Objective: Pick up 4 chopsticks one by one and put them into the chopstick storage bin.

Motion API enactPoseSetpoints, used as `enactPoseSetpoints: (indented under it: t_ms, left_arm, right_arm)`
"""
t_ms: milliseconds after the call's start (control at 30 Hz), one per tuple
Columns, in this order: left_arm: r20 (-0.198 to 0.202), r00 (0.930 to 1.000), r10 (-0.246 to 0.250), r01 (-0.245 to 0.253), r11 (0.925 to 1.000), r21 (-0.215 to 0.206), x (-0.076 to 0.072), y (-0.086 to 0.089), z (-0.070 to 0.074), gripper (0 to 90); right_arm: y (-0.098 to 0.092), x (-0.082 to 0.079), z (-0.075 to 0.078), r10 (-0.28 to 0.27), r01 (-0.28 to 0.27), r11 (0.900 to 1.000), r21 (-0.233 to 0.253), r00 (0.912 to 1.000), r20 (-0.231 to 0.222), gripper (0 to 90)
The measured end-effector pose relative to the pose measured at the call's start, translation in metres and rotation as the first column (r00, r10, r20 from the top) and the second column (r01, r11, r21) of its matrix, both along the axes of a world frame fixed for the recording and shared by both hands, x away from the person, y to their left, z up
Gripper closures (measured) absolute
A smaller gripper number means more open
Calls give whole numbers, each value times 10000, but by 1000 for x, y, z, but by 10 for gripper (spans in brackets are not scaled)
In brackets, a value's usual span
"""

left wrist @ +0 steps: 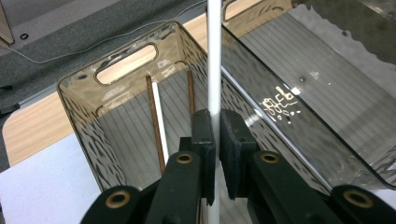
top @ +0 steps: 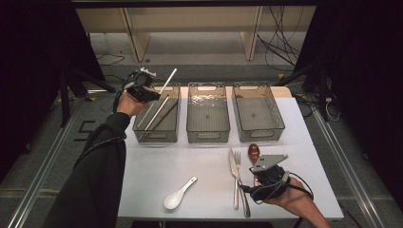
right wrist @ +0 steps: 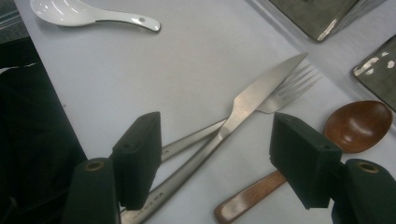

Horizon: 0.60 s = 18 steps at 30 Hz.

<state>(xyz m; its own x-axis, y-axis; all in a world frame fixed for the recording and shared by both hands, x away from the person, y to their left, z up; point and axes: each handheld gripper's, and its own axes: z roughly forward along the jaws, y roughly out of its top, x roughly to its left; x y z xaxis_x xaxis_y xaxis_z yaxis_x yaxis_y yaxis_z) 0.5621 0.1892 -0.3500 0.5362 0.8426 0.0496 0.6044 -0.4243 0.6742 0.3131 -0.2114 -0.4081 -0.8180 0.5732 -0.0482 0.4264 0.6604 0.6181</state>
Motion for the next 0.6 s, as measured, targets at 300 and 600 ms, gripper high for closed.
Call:
enactPoseSetpoints:
  t_ms: [300, 600]
  left_arm:
    - [38, 9998, 216, -215, 9997, -137, 5, 6, -16, 842]
    - [-69, 9995, 311, -311, 9995, -58, 5, 10, -26, 841]
  right_arm:
    - [0, 0, 0, 17, -17, 10000, 2, 10000, 6, 351]
    - [1, 0, -1, 14, -14, 10000, -25, 10000, 2, 351]
